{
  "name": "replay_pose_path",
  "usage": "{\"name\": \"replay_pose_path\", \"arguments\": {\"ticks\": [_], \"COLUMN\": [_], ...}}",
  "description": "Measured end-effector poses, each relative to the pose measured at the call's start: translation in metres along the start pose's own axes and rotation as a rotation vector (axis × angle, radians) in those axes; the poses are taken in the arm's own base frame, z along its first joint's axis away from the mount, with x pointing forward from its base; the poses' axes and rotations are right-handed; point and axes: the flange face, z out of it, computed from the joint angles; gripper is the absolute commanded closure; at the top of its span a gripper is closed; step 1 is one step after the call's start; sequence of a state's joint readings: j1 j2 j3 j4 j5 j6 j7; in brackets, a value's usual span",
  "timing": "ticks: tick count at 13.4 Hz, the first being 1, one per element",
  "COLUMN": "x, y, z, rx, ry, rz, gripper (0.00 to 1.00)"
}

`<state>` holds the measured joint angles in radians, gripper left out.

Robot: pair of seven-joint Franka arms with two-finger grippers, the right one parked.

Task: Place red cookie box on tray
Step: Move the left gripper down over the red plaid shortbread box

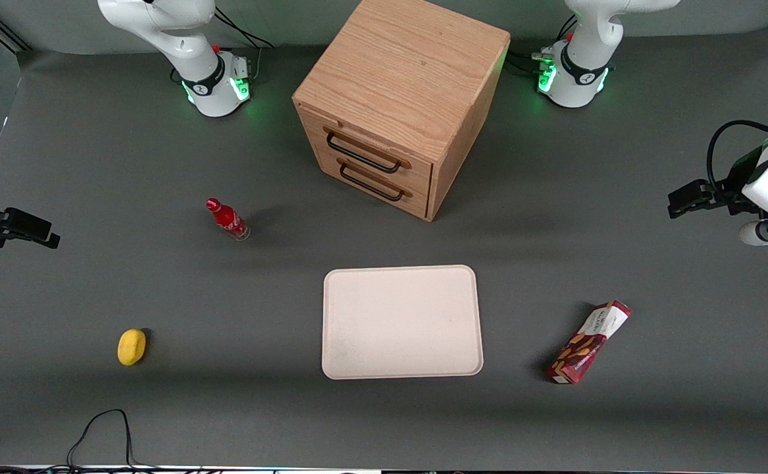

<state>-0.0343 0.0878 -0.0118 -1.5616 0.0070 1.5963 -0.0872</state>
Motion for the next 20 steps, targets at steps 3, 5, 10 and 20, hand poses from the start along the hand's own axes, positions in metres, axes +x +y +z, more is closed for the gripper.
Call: {"name": "replay_pose_path", "arguments": {"ticks": [3,5,10,20], "x": [0.0,-0.001,0.021,0.14], "y": [0.001,0.003,0.018,0.06], "z": [0.0,0.001,0.016,0.059], "rx": [-0.001,-0.001,-0.002,-0.011], "ry": [-0.003,-0.006,-0.006,0.079], "rz": [0.002,0.005,0.025,0.027], "gripper": [0.0,0.0,0.0,0.0]}}
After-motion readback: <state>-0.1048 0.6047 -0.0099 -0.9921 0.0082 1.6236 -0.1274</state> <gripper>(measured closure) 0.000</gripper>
